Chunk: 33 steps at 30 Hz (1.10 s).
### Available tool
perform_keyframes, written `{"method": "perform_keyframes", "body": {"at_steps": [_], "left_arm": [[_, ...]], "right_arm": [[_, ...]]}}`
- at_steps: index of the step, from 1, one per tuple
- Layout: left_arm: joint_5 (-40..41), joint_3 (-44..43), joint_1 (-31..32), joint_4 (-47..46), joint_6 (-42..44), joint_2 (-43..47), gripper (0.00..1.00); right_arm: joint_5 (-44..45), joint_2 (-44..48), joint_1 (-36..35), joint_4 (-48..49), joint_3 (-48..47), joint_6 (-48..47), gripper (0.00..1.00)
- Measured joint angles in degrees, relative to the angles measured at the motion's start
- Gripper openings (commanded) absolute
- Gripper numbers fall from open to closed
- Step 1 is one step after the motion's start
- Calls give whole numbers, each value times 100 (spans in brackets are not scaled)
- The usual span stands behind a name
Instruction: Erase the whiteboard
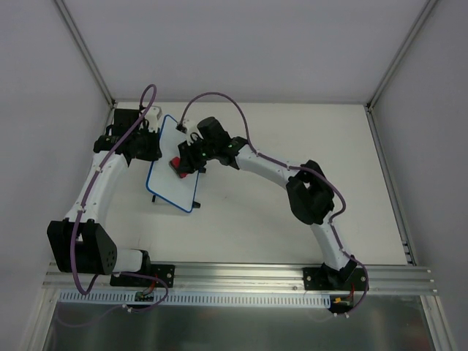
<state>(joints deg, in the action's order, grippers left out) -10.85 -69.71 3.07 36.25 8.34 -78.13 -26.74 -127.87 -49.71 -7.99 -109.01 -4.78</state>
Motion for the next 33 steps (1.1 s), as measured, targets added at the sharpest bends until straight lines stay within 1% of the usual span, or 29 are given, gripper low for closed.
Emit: {"method": "perform_keyframes", "body": {"at_steps": [2, 5, 10, 12, 18, 23, 25, 28, 32, 33], "left_arm": [[9, -13, 0, 11, -2, -20, 0], [109, -33, 2, 28, -7, -70, 0], [334, -181, 9, 155, -24, -258, 0], [448, -295, 26, 225, -17, -382, 0], [673, -717, 33, 457, 120, -855, 0], [791, -1056, 33, 608, 330, -1204, 0], [839, -1150, 33, 638, 442, -1316, 0], [896, -1246, 33, 656, 575, -1453, 0], [940, -1250, 81, 654, 649, -1429, 14], [968, -1239, 103, 645, 658, -1410, 19]], "right_arm": [[-4, 431, -11, 105, 658, 63, 0], [155, 1108, 166, 210, 1569, 129, 0], [800, 2531, 767, 361, 3051, 133, 0], [1143, 3268, 1005, 407, 3727, 131, 0], [1906, 4656, 1464, 442, 5132, 125, 0], [2643, 5149, 1775, 142, 5934, 164, 1], [2953, 5302, 1860, -35, 6144, 232, 3], [3285, 5421, 1958, -247, 6288, 334, 4], [3501, 5414, 2085, -459, 6310, 511, 4], [3523, 5394, 2109, -483, 6310, 549, 4]]}}
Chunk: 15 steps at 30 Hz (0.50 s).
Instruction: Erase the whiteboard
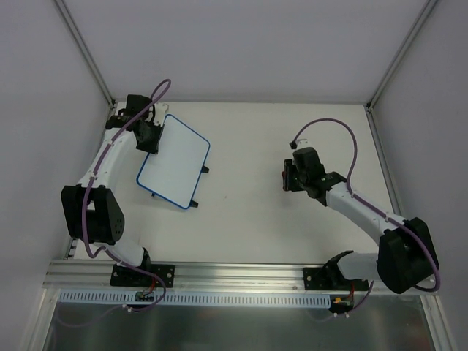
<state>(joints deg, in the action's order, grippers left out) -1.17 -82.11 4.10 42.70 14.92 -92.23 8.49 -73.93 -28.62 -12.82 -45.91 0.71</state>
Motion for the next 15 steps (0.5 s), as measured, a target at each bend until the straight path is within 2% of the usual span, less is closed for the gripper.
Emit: {"method": "perform_keyframes", "body": {"at_steps": [3, 4, 15], "left_arm": [[52, 46, 44, -35, 35, 46, 30], [79, 57, 57, -44, 63, 48, 39], [188, 243, 295, 308, 20, 33, 66]], "right_arm": [[35, -225, 42, -31, -4, 122, 5], [37, -374, 48, -39, -7, 166, 5], [35, -1593, 63, -138, -236, 444, 6]]}}
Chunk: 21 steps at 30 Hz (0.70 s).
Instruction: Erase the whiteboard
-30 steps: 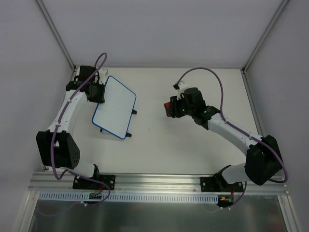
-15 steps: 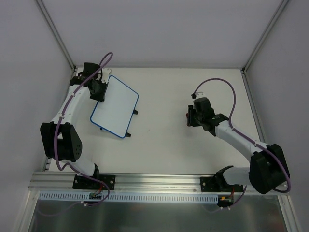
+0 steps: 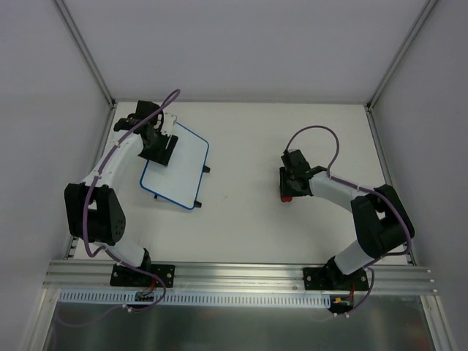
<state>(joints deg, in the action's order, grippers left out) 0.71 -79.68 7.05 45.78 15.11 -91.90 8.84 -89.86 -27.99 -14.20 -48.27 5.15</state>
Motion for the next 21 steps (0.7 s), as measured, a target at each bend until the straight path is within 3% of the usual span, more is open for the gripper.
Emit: {"method": "perform_keyframes", "body": {"at_steps": [3, 4, 6, 7, 9, 16, 21], "left_arm": [[-9, 2, 17, 83, -109, 24, 71], [-7, 2, 20, 118, -155, 46, 73], [4, 4, 35, 160, -236, 125, 88], [7, 4, 44, 175, -280, 179, 92], [52, 4, 52, 203, -389, 328, 98], [348, 48, 52, 214, -671, 688, 99], [629, 87, 46, 219, -1012, 1054, 99]], "right_arm": [[-2, -59, 0, 24, -63, 20, 19], [-2, -81, 0, 31, -79, 22, 28], [-2, -96, 0, 31, -96, 33, 37], [-2, -98, 0, 33, -101, 42, 47], [0, -114, 0, 42, -101, 81, 55], [-17, -199, -7, 105, -118, 149, 89], [15, 120, 0, 11, -101, 125, 99]]}}
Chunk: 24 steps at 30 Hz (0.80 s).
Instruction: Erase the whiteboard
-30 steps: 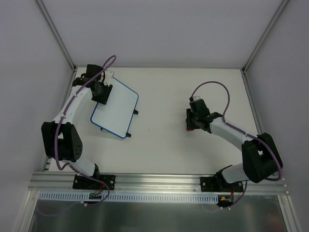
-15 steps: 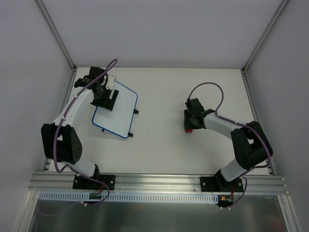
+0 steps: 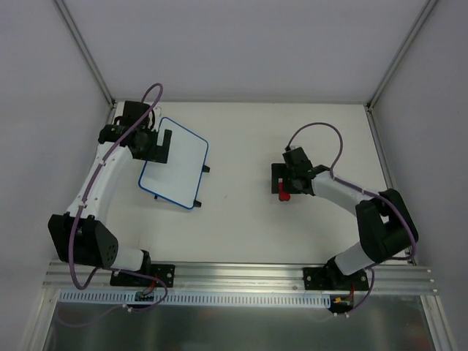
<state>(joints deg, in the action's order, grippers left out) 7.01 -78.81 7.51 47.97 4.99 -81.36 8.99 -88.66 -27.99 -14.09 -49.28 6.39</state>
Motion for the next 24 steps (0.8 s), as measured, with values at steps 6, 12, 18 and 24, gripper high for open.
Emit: {"method": "perform_keyframes", "body": {"at_steps": [6, 12, 18, 24], "left_arm": [[107, 0, -4, -7, -612, 1390, 99], [105, 146, -4, -26, -994, 3377, 99], [103, 332, -4, 46, -1163, 5025, 99], [109, 131, -4, 125, -1167, 5733, 99]], "right_arm": [[293, 1620, 4, -597, -240, -317, 99], [898, 3292, 15, -1228, -1279, -1036, 99], [1679, 4616, 20, -1471, -2041, -1792, 99], [2094, 5346, 28, -1668, -2614, -2487, 99]]}}
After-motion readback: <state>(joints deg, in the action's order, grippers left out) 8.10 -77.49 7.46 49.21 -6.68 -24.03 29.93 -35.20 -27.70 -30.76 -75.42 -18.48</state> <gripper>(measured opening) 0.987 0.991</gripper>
